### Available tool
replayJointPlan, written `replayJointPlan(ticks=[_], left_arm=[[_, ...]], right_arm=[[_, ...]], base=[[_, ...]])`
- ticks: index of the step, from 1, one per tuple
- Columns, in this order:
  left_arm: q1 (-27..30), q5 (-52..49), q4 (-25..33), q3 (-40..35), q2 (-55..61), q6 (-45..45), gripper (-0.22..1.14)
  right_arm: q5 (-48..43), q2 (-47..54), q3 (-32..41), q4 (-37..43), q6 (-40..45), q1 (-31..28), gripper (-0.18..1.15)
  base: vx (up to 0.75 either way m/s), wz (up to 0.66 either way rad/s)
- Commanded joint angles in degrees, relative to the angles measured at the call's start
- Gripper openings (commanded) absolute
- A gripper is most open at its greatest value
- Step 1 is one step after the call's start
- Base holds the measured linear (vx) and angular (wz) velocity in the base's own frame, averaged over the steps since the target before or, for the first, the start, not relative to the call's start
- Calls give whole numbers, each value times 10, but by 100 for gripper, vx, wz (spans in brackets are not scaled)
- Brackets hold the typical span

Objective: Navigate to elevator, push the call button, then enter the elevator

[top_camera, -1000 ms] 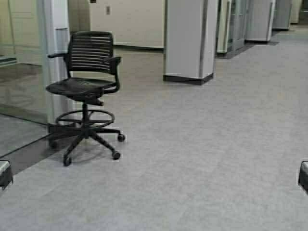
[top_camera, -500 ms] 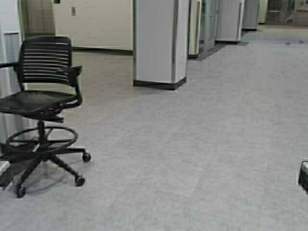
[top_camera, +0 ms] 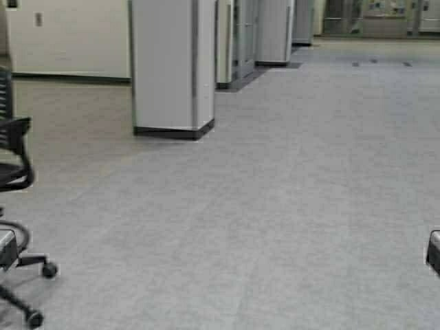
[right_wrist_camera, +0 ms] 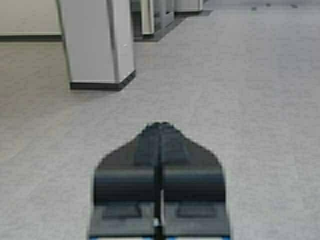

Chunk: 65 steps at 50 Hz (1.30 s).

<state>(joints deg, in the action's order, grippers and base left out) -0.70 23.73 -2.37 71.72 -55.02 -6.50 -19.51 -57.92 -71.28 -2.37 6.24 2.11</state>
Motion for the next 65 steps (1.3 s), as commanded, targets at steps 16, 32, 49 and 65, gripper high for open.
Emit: replayJointPlan(ticks=[16, 32, 49, 65], left_arm=[[1, 4, 1, -1, -19, 3, 2], [1, 4, 1, -4, -11, 4, 2], [1, 4, 1, -1, -7, 4, 2], [1, 4, 3, -8, 8, 2, 2]], right_arm=[[-4, 2, 14, 0, 16, -1, 5], [-4, 4, 12, -1, 15, -1, 5], [-4, 8, 13, 0, 17, -1, 5], [-7, 25, 12, 0, 36, -1, 5]], base=[[68, -23], [68, 0], [70, -5], [71, 6]])
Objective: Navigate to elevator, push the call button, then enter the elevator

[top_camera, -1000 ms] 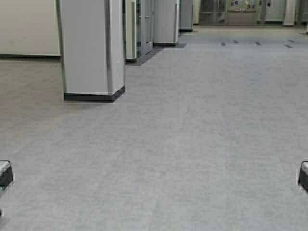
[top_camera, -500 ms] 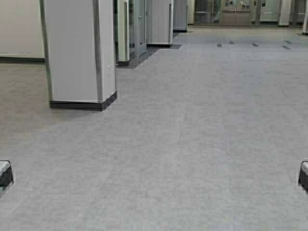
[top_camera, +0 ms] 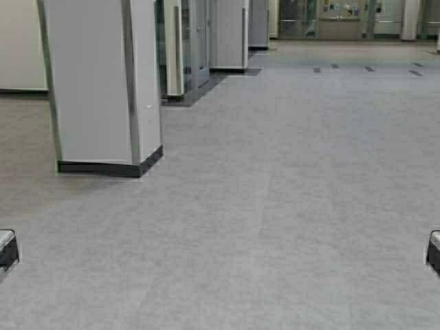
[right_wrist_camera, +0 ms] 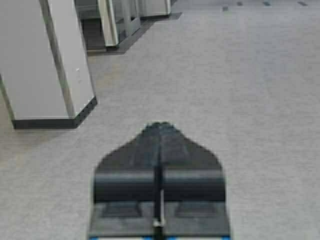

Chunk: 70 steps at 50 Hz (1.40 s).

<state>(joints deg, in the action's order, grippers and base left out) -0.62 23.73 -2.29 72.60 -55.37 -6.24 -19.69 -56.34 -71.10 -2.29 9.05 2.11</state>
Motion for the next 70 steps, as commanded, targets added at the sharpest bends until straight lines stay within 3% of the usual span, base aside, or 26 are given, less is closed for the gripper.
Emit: replayJointPlan(ticks=[1, 70], left_arm=[[0, 4, 2, -17, 11, 0, 2], [0, 17, 3, -21, 34, -34, 2]], right_arm=[[-5, 10, 10, -1, 11, -2, 5], [2, -28, -1, -7, -2, -1, 5]], base=[[70, 23], [69, 36]])
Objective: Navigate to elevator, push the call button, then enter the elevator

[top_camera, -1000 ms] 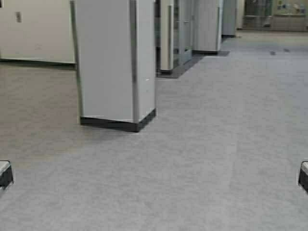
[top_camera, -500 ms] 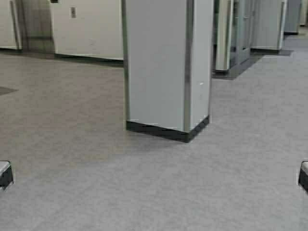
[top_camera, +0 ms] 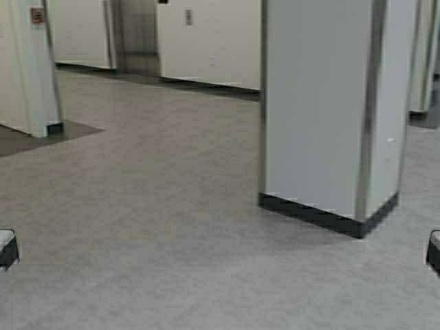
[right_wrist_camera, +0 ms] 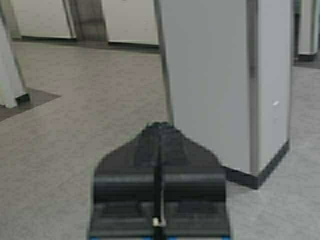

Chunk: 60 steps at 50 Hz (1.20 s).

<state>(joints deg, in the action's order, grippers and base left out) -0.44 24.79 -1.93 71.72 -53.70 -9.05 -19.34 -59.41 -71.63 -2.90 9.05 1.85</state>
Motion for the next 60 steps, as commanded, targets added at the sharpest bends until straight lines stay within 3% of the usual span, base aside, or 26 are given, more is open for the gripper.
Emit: replayJointPlan(ticks=[1, 60], left_arm=[[-2, 7, -1, -11, 18, -10, 2], [-2, 17, -2, -4, 18, -27, 2]], right_arm=[[-3, 2, 4, -1, -2, 2, 5], [-7, 18, 2, -3, 1, 2, 5]], base=[[74, 38], [76, 24]])
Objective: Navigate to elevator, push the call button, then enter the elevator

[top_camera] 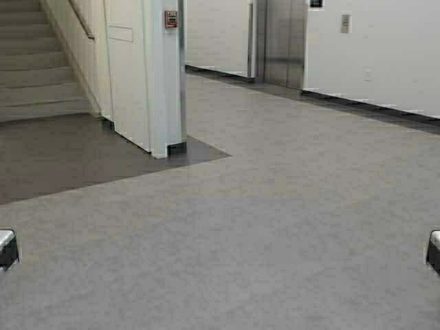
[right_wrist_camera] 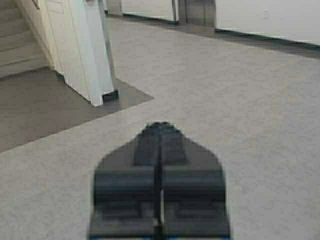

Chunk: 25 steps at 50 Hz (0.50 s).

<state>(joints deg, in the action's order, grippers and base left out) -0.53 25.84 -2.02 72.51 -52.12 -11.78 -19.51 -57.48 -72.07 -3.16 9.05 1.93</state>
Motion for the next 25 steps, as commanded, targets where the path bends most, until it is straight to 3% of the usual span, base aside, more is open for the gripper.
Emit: replayJointPlan(ticks=[1, 25], left_arm=[[-1, 6, -1, -12, 4, -1, 2], [-1, 11, -5, -17, 4, -6, 2]], right_arm=[[-5, -2, 5, 0, 1, 1, 5], [-4, -17, 3, 0, 7, 1, 5]], base=[[75, 11], [71, 7]])
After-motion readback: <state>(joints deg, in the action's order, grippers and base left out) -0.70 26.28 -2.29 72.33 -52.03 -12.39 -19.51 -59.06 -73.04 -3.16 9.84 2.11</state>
